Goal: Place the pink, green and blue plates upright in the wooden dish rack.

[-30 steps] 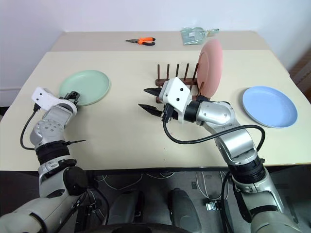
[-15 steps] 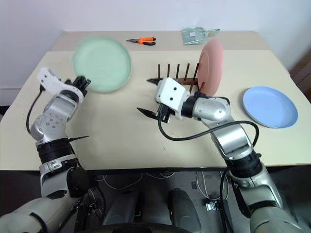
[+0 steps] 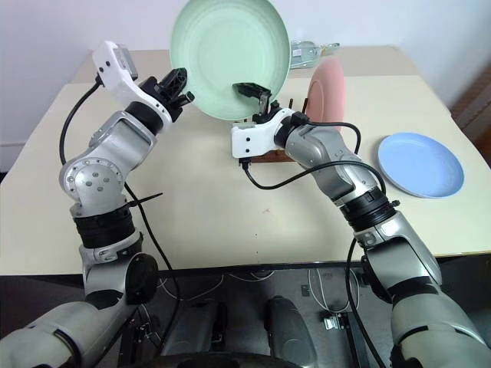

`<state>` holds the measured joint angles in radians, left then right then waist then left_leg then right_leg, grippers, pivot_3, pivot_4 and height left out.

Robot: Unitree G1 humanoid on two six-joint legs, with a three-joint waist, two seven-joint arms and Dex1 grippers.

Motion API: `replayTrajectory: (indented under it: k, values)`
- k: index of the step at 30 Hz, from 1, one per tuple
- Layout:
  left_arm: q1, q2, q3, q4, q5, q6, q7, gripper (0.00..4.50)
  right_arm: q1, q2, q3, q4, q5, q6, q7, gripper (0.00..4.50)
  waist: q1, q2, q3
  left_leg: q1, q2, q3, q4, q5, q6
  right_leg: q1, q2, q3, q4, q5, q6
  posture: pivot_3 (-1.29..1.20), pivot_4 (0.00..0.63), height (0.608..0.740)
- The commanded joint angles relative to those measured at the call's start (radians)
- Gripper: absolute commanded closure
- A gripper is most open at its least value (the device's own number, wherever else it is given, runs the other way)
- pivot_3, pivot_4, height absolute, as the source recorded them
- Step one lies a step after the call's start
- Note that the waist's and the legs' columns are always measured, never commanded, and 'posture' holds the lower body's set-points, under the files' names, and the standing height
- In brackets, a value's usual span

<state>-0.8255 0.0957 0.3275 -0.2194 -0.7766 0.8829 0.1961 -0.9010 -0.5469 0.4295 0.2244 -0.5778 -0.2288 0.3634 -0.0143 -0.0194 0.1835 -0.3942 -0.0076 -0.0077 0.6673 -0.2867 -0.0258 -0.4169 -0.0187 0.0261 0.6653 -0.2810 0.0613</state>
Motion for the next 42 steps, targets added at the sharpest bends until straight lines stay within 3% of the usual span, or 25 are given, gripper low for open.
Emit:
replayTrajectory:
  k: [1,3,6,12,14,17,20,24,29,34,42]
  values:
    - [0.004,-0.002,0.002,-0.054,-0.025,0.007,0.011,4.50,-0.015,-0.009,-0.021,-0.008,-0.047,-0.034,-0.040,1.77,-0.002,0.000,0.000,0.000,0.000,0.000,0.000,0.000,0.000,0.000,0.000,0.000,0.000,0.000,0.000,0.00,0.150,0.740]
    - [0.005,-0.008,0.010,-0.052,-0.036,0.005,0.014,4.50,-0.012,-0.011,-0.022,-0.006,-0.065,-0.046,-0.045,2.78,-0.001,0.000,0.000,0.000,0.000,0.000,0.000,0.000,-0.001,0.000,0.001,0.000,0.001,0.000,0.000,0.00,0.150,0.740]
    - [0.000,-0.032,0.044,-0.043,-0.078,-0.012,0.024,3.51,-0.007,-0.017,-0.025,-0.008,-0.096,-0.056,-0.059,4.25,0.001,0.000,0.000,0.000,0.001,0.000,0.000,0.001,-0.001,0.000,0.001,0.000,0.001,0.000,0.000,0.00,0.150,0.740]
    - [-0.043,-0.048,0.147,0.002,-0.128,-0.100,0.082,0.67,0.006,-0.020,-0.056,-0.026,-0.103,-0.058,-0.069,4.26,0.002,0.000,0.000,0.000,0.001,0.000,0.000,0.001,-0.001,0.000,0.001,0.000,0.001,0.000,0.000,0.00,0.150,0.740]
    - [-0.056,-0.026,0.175,0.027,-0.093,-0.165,0.098,0.67,0.016,-0.016,-0.077,-0.040,-0.074,-0.057,-0.063,4.26,0.002,0.000,0.000,0.000,0.001,0.000,0.000,0.001,-0.001,0.000,0.001,0.000,0.001,0.000,0.000,0.00,0.150,0.740]
    - [-0.038,0.088,0.161,0.080,0.053,-0.265,0.070,0.67,0.036,0.012,-0.141,-0.084,0.061,-0.049,-0.019,4.26,-0.005,0.000,0.000,0.000,0.001,0.001,0.000,0.001,-0.002,-0.001,0.002,0.001,0.001,0.000,0.000,0.00,0.150,0.740]
    - [0.051,0.243,0.034,0.117,0.208,-0.313,-0.068,0.67,0.058,0.059,-0.234,-0.182,0.289,0.052,0.087,4.26,-0.008,0.000,0.000,0.001,0.002,0.002,-0.001,0.002,-0.003,-0.002,0.004,0.002,0.001,0.000,0.000,0.00,0.150,0.740]
    - [0.205,0.350,-0.147,0.116,0.301,-0.350,-0.302,0.67,0.064,0.153,-0.423,-0.356,0.713,0.436,0.193,4.26,0.005,0.000,0.000,0.001,0.003,0.001,-0.001,0.002,-0.003,-0.002,0.003,0.001,0.002,0.000,0.000,0.00,0.150,0.740]
    - [0.409,0.428,-0.409,0.015,0.392,-0.455,-0.630,0.67,0.043,0.217,-0.666,-0.473,1.111,0.938,0.072,4.26,0.017,0.000,0.000,0.001,0.001,0.000,0.000,-0.003,0.005,0.001,-0.002,-0.001,0.000,0.001,-0.001,0.00,0.150,0.740]
    - [0.513,0.381,-0.434,-0.084,0.277,-0.423,-0.773,0.67,0.045,0.229,-0.754,-0.486,1.218,1.144,-0.078,4.26,0.004,0.002,-0.001,-0.004,0.002,0.002,-0.003,-0.003,0.006,-0.006,-0.004,-0.001,0.001,0.001,-0.003,0.00,0.150,0.740]
    - [0.527,0.363,-0.458,-0.119,0.291,-0.376,-0.808,0.67,0.031,0.226,-0.791,-0.401,1.266,1.211,-0.145,4.26,-0.004,0.004,-0.002,-0.011,0.001,0.003,-0.002,0.000,0.009,-0.013,-0.004,-0.002,0.004,0.001,-0.002,0.00,0.150,0.740]
